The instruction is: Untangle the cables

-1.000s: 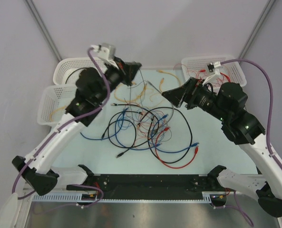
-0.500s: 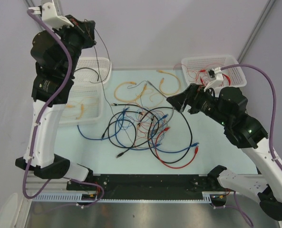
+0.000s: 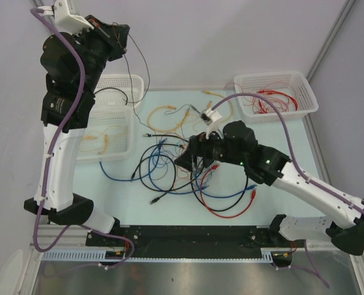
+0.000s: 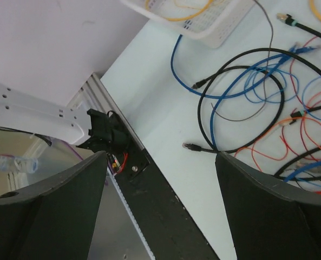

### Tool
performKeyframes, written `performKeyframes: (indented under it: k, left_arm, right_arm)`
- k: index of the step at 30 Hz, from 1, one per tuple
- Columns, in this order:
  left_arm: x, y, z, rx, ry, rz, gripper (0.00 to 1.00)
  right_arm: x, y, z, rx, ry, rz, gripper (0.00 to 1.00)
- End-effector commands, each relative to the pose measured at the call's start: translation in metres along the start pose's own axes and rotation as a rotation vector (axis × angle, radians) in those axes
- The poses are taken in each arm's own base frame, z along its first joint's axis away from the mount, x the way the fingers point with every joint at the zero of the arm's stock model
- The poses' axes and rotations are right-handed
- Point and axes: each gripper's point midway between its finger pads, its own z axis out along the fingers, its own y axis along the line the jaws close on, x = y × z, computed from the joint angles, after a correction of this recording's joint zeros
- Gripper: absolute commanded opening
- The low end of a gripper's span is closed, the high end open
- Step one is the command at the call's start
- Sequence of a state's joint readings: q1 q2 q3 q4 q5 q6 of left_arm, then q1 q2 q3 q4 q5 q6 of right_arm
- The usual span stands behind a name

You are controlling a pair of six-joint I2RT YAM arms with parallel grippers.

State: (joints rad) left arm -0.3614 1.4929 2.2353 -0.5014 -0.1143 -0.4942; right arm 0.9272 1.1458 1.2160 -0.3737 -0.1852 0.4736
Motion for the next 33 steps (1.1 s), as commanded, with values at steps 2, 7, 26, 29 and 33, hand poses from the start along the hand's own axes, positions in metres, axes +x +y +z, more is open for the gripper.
performKeyframes:
  k: [2, 7, 26, 29, 33]
  left_arm:
    - [0.012, -0.013, -0.012, 0.061, 0.069, -0.089, 0.0]
    - [0.018, -0.012, -0.022, 0.066, 0.091, -0.113, 0.0]
    - [0.037, -0.031, -0.056, 0.156, 0.179, -0.161, 0.0]
    - [0.04, -0.031, -0.061, 0.16, 0.184, -0.162, 0.0]
    - [0.047, -0.013, -0.063, 0.094, 0.188, -0.101, 0.0]
  right_arm:
    - [-0.025, 0.011, 0.031, 0.007, -0.148, -0.171, 0.85]
    - [-0.04, 0.0, 0.06, 0.152, -0.318, -0.319, 0.85]
    - [-0.037, 0.03, 0.123, 0.073, -0.551, -0.363, 0.76]
    - [-0.046, 0.02, 0.119, 0.092, -0.56, -0.308, 0.44]
    - [-0.056, 0.018, 0.096, 0.129, -0.557, -0.265, 0.0]
